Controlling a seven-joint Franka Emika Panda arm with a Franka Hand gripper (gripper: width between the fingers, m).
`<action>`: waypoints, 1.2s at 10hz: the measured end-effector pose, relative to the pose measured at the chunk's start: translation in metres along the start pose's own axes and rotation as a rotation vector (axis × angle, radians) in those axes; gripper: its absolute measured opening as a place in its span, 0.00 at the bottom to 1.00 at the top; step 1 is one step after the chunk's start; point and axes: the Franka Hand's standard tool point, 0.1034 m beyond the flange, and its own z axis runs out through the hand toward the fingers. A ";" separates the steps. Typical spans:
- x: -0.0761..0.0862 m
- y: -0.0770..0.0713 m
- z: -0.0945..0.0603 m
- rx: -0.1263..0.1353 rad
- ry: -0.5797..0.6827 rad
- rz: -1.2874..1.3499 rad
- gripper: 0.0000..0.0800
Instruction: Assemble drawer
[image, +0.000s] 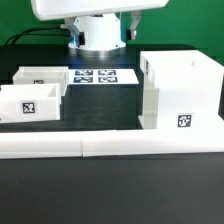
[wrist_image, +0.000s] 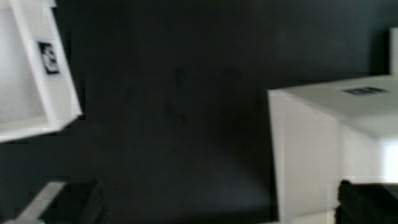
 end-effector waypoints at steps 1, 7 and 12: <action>-0.010 0.009 0.011 -0.017 0.050 -0.009 0.81; -0.020 0.030 0.030 -0.040 0.073 -0.037 0.81; -0.040 0.082 0.057 -0.041 0.015 -0.272 0.81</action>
Offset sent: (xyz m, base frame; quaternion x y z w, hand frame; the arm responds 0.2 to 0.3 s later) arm 0.0000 0.0000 0.0000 0.0000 0.0000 0.0000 1.0000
